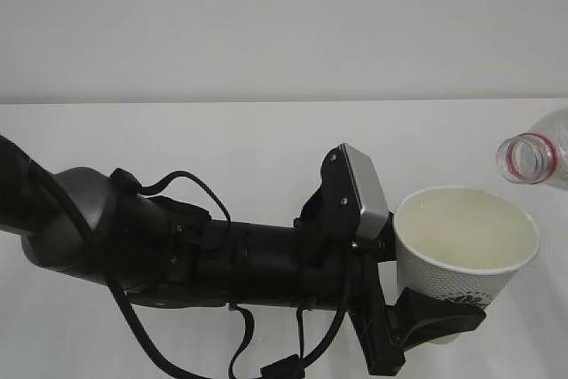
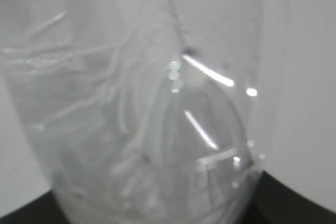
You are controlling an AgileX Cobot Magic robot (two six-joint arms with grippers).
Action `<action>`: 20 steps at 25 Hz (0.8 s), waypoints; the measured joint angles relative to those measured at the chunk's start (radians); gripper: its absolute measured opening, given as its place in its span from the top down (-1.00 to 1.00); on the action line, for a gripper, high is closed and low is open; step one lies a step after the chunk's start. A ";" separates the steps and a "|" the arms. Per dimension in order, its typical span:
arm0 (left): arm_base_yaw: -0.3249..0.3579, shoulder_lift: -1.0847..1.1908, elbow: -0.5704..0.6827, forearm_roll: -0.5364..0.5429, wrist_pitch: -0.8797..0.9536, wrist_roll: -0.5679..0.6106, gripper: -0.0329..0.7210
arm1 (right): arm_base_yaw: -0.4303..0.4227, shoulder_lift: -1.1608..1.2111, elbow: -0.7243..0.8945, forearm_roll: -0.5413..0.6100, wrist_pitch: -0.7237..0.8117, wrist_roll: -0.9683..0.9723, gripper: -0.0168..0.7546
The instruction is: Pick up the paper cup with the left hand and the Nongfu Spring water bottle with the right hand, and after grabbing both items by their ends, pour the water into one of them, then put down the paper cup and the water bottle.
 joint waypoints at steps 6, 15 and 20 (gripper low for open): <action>0.000 0.000 0.000 0.000 0.000 0.000 -0.51 | 0.000 0.000 0.000 0.000 -0.022 -0.035 -0.03; 0.000 0.000 0.000 0.000 0.000 0.000 -0.51 | 0.000 0.000 0.000 0.000 -0.022 -0.085 -0.03; 0.000 0.000 0.000 0.000 0.000 0.000 -0.51 | 0.000 0.000 0.000 0.000 -0.024 -0.091 -0.03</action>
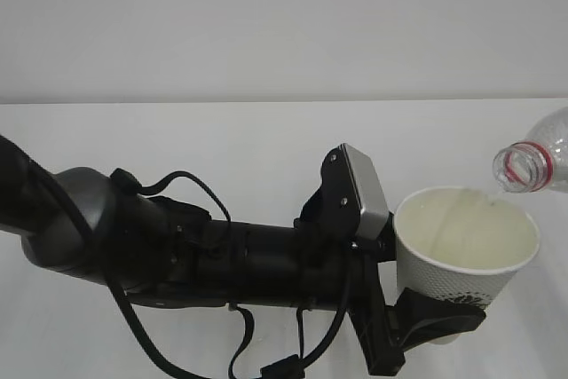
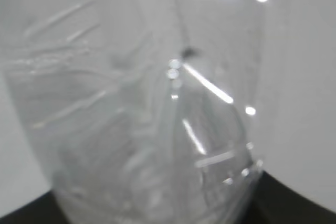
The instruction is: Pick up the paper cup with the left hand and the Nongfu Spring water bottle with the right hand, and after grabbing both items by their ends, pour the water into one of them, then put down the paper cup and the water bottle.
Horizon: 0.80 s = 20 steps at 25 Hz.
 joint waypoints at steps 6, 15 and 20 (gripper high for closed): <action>0.000 0.000 0.000 0.000 0.000 0.000 -0.50 | 0.000 0.000 0.000 0.000 0.000 -0.004 -0.03; 0.000 0.000 0.000 0.001 0.002 0.000 -0.50 | 0.000 0.000 0.000 0.000 -0.002 -0.004 -0.03; 0.000 0.000 0.000 0.002 0.002 0.000 -0.50 | 0.000 0.000 0.000 0.000 -0.002 -0.006 -0.03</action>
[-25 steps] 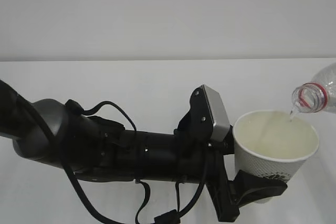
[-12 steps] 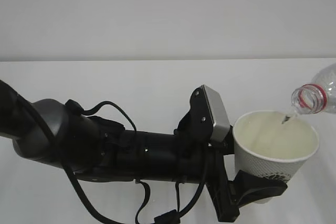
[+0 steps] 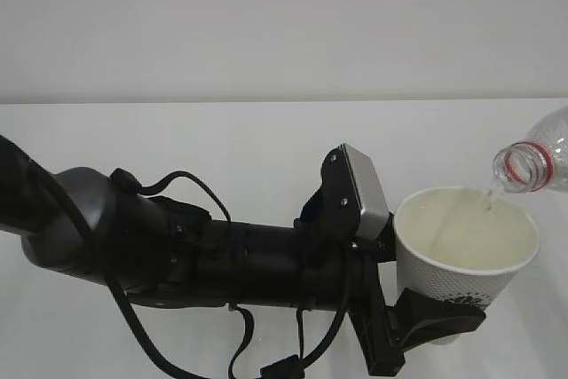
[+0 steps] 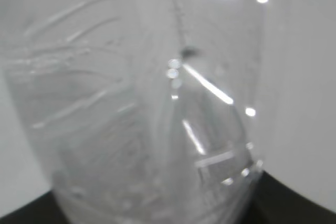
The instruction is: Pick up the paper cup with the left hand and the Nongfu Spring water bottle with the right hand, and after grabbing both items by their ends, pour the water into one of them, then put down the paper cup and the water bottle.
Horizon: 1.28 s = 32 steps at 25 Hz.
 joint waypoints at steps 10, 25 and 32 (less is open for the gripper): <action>0.000 0.000 0.000 0.000 0.000 0.000 -0.50 | 0.000 0.000 0.000 0.000 -0.002 0.000 -0.03; 0.000 0.000 0.000 0.000 0.000 0.000 -0.50 | 0.000 0.000 0.000 0.002 -0.004 0.000 -0.03; 0.000 0.000 0.000 0.000 0.000 0.000 -0.50 | 0.000 0.000 0.000 0.002 -0.004 0.000 -0.02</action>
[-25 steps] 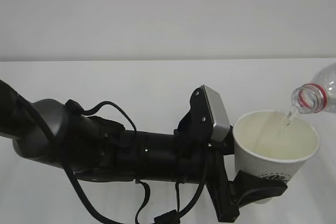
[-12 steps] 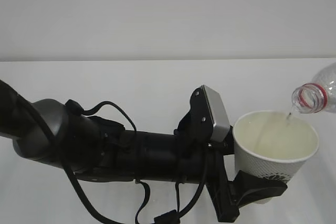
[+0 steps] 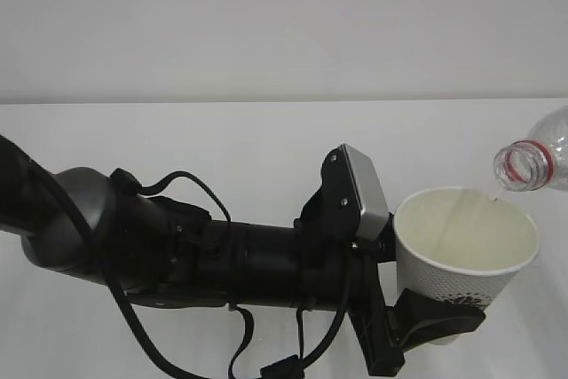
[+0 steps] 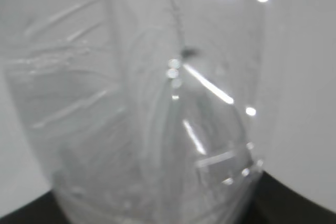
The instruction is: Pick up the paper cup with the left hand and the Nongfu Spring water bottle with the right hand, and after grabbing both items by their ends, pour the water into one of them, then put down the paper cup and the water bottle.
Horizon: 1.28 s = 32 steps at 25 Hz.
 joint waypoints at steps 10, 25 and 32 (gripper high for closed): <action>0.000 0.000 0.000 0.000 0.000 0.000 -0.50 | 0.000 0.000 0.000 0.000 0.000 -0.008 -0.02; 0.000 0.000 0.000 0.000 0.002 0.000 -0.50 | 0.000 0.000 0.000 0.000 0.000 -0.016 -0.02; 0.000 0.000 0.000 0.000 0.002 0.000 -0.50 | 0.000 0.000 0.000 0.000 0.000 -0.018 -0.02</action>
